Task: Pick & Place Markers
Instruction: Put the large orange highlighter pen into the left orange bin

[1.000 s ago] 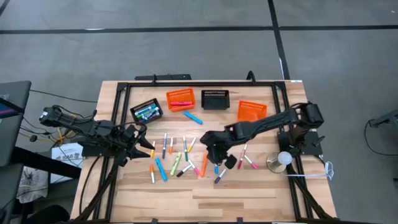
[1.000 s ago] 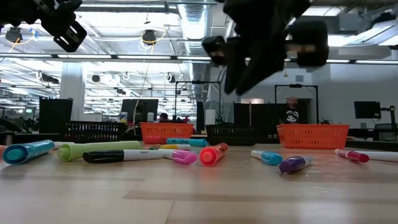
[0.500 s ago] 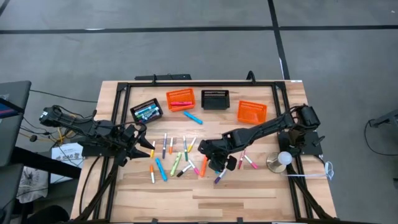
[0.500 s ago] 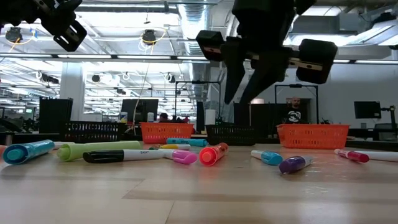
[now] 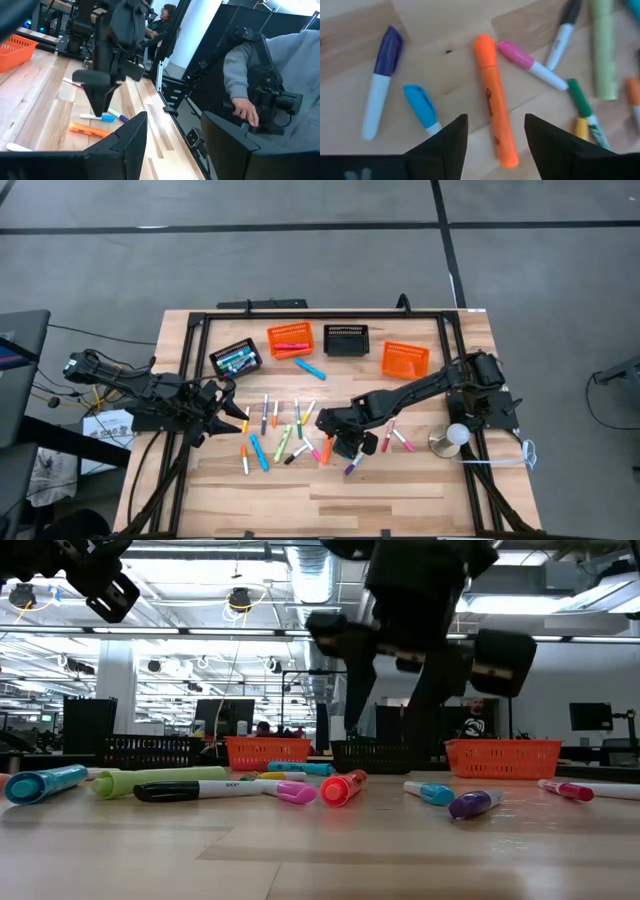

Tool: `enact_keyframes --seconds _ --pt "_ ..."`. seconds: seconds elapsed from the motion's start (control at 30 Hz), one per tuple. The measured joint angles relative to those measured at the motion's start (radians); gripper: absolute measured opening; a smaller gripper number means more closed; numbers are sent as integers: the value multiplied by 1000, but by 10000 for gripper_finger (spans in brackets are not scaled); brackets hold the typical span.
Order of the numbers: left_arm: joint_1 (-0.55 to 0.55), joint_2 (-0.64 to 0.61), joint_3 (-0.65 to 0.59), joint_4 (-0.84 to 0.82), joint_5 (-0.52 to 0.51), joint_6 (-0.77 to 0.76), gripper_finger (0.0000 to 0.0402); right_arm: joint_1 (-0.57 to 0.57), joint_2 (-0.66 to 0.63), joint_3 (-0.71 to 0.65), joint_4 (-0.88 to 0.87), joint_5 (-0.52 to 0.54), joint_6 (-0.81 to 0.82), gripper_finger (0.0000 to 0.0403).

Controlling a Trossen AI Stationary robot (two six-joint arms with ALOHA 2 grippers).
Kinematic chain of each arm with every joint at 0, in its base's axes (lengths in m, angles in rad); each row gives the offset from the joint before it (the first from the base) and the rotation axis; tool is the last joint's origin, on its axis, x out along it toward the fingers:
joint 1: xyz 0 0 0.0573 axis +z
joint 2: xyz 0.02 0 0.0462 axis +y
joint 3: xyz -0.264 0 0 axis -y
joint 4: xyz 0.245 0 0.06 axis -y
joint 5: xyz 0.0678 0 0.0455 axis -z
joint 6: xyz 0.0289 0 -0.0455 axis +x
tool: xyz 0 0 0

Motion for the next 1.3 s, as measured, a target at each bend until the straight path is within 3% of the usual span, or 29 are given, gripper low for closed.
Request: enact_keyframes --seconds 0.33,0.8,1.17,1.3 --pt "0 0 0 0 0 4 186 -26 131 132 -68 -18 4 174" --pt "0 2 0 0 0 11 186 -40 195 157 -85 -48 24 160" --pt "0 2 0 0 0 12 186 -72 196 157 -72 -54 76 44" --pt "0 2 0 2 0 6 186 -87 196 158 -85 -45 107 41"
